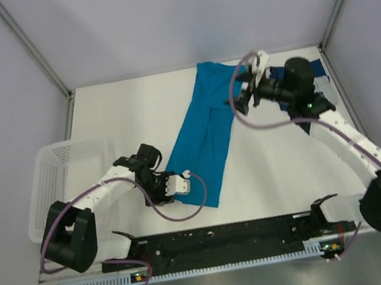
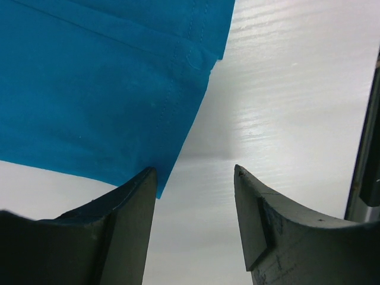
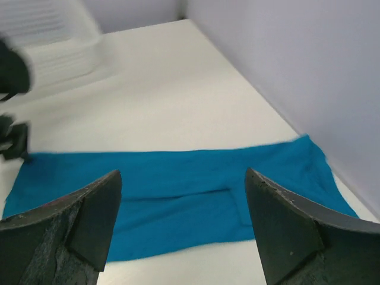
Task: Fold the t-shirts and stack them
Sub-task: Grab the bottom of the folded rectangular tshirt with both arms, then fold the folded rectangular tshirt in 1/3 of the way
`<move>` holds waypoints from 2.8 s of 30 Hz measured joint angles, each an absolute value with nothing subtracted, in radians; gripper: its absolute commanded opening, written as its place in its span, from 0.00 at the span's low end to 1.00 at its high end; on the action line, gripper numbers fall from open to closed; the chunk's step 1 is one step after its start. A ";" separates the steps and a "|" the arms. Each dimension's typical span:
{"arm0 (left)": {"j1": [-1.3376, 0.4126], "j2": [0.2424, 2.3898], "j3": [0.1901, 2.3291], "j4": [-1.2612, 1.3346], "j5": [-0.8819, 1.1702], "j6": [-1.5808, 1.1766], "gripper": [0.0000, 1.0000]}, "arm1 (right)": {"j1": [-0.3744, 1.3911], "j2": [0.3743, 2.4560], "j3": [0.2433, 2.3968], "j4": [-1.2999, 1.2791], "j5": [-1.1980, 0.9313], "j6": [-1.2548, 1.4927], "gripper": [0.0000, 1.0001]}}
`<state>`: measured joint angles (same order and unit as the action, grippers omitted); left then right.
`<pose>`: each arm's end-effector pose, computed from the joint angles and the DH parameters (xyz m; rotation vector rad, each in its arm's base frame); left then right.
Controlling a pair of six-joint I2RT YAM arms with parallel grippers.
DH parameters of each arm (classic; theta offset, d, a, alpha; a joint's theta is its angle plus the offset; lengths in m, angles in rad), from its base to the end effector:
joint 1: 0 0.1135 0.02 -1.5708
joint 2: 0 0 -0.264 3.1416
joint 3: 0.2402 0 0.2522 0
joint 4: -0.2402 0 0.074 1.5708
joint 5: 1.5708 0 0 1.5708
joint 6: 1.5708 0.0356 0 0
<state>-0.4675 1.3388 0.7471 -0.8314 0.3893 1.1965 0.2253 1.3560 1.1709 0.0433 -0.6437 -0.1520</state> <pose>0.1830 -0.1075 0.1778 2.1219 1.8769 -0.4470 0.3042 0.0916 0.3708 -0.7795 1.5339 0.6033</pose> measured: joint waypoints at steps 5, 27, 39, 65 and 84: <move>-0.473 1.339 0.705 -0.771 0.334 1.260 0.55 | 0.483 1.147 0.853 -0.012 -0.710 -0.472 0.84; -0.671 1.141 0.541 -0.714 0.276 1.095 0.01 | 1.158 1.423 0.648 -0.166 -0.313 -0.933 0.53; -0.606 1.115 0.570 -0.773 0.159 1.096 0.47 | 1.158 1.559 0.747 -0.160 -0.194 -0.970 0.00; -0.725 1.311 0.636 -0.529 0.398 1.181 0.79 | 1.172 1.385 0.673 -0.466 -0.155 -0.995 0.00; -0.772 1.298 0.724 -0.608 0.362 1.030 0.00 | 1.044 1.133 0.622 -0.455 -0.221 -0.867 0.00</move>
